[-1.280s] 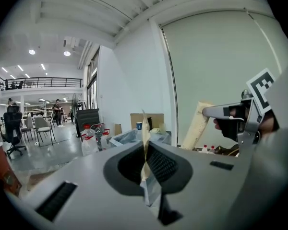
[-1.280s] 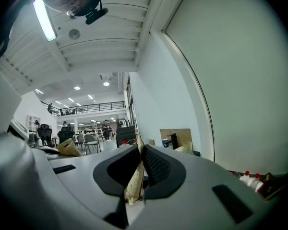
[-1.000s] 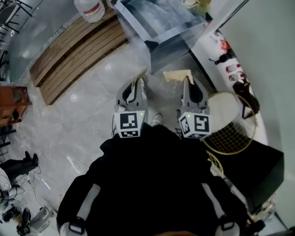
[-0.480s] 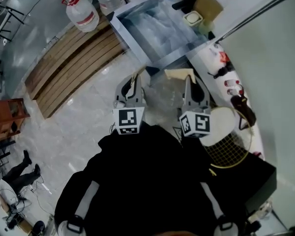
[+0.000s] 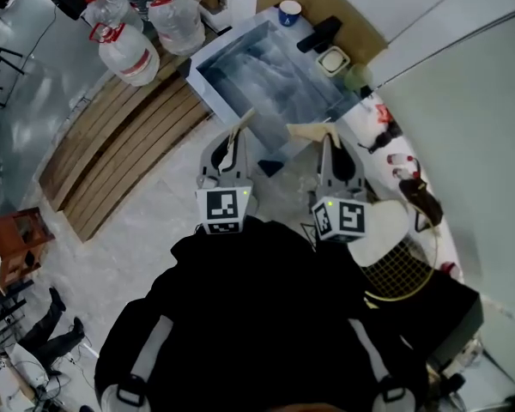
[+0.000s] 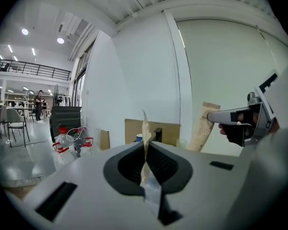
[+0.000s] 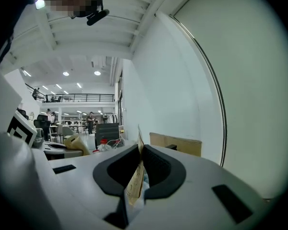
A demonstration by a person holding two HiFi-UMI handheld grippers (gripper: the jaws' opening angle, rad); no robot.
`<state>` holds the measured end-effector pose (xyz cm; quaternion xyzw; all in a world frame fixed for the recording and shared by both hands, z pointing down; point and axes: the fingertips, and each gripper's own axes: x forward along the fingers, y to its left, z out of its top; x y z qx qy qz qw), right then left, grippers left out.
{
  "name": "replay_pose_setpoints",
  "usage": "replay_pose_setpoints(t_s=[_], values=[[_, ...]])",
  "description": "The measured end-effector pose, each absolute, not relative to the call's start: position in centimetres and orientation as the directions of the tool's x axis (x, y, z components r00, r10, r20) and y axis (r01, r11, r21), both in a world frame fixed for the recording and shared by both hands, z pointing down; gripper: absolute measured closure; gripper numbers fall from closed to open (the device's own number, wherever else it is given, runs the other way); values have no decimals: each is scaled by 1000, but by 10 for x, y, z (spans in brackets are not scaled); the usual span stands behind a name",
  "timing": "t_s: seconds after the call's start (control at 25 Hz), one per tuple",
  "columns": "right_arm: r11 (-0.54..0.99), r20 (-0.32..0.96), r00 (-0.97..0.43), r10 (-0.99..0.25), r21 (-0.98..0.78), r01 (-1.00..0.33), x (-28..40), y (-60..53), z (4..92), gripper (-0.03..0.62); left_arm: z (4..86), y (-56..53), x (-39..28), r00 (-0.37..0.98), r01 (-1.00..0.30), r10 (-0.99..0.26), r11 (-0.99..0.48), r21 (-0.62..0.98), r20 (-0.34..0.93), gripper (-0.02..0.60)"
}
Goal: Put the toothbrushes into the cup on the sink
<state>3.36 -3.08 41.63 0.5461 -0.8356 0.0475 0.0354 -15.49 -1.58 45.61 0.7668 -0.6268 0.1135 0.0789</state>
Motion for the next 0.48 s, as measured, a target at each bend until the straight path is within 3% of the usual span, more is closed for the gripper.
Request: replay_pose_setpoints(t_s=[0.48], values=[[312, 141, -312, -939, -27, -950, 31, -77, 419, 563, 459, -80, -154, 282, -954, -918, -299, -20, 279, 572]])
